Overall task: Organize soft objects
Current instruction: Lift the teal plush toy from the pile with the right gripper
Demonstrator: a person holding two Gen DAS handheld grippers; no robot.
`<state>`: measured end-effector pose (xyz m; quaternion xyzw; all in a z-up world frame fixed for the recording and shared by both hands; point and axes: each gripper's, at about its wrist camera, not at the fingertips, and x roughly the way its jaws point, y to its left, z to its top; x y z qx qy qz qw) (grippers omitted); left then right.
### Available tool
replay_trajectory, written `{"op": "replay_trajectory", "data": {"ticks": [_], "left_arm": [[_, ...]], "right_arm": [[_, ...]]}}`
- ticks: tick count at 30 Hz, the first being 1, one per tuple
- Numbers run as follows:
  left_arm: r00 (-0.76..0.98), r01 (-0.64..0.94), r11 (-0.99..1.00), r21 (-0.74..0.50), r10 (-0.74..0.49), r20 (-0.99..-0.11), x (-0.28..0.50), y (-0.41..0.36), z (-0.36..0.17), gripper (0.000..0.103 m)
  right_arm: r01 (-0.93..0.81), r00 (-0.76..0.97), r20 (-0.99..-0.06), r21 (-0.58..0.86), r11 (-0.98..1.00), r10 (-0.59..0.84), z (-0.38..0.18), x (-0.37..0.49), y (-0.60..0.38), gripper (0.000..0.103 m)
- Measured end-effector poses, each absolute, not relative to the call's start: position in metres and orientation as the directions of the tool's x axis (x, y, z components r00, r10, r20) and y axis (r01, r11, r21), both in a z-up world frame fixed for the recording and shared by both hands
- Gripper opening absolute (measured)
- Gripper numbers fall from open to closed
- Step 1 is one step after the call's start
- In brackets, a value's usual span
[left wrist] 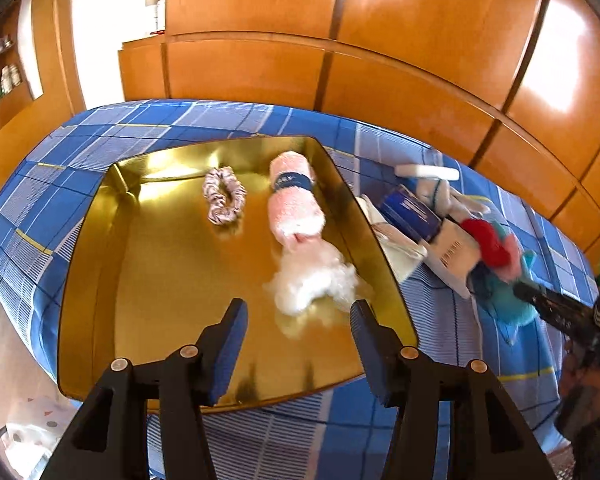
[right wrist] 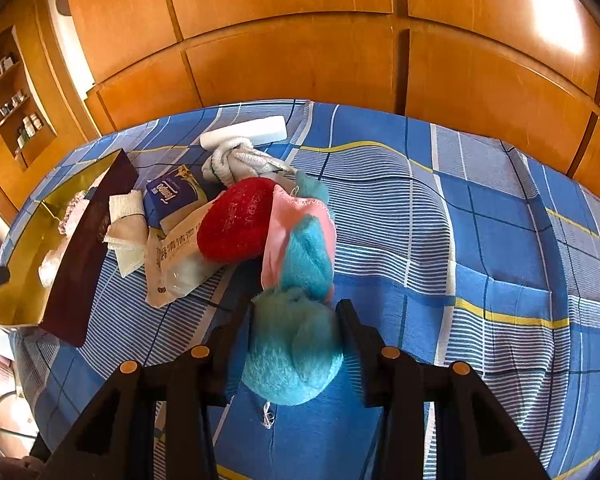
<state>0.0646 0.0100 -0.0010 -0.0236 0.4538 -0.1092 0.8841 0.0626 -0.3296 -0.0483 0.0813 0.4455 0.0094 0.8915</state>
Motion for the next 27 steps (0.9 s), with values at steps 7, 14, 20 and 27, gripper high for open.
{"op": "replay_trajectory", "data": {"ticks": [7, 14, 20, 27], "left_arm": [[0.557, 0.179, 0.973, -0.148, -0.224, -0.800, 0.059, 0.007, -0.001, 0.054], [0.576, 0.181, 0.976, -0.117, -0.202, -0.792, 0.055, 0.006, 0.002, 0.054], [0.596, 0.176, 0.980, -0.093, -0.181, -0.783, 0.050, 0.007, 0.005, 0.054], [0.625, 0.165, 0.984, -0.065, -0.155, -0.765, 0.043, 0.012, 0.010, 0.054]], "right_arm": [[0.064, 0.615, -0.783, 0.173, 0.983, 0.097, -0.048, 0.064, -0.332, 0.054], [0.058, 0.605, -0.792, 0.148, 0.987, 0.083, -0.052, 0.066, -0.328, 0.055], [0.051, 0.603, -0.795, 0.123, 0.991, 0.068, -0.051, 0.065, -0.324, 0.045], [0.065, 0.605, -0.795, 0.105, 0.992, 0.044, -0.048, 0.061, -0.326, 0.042]]}}
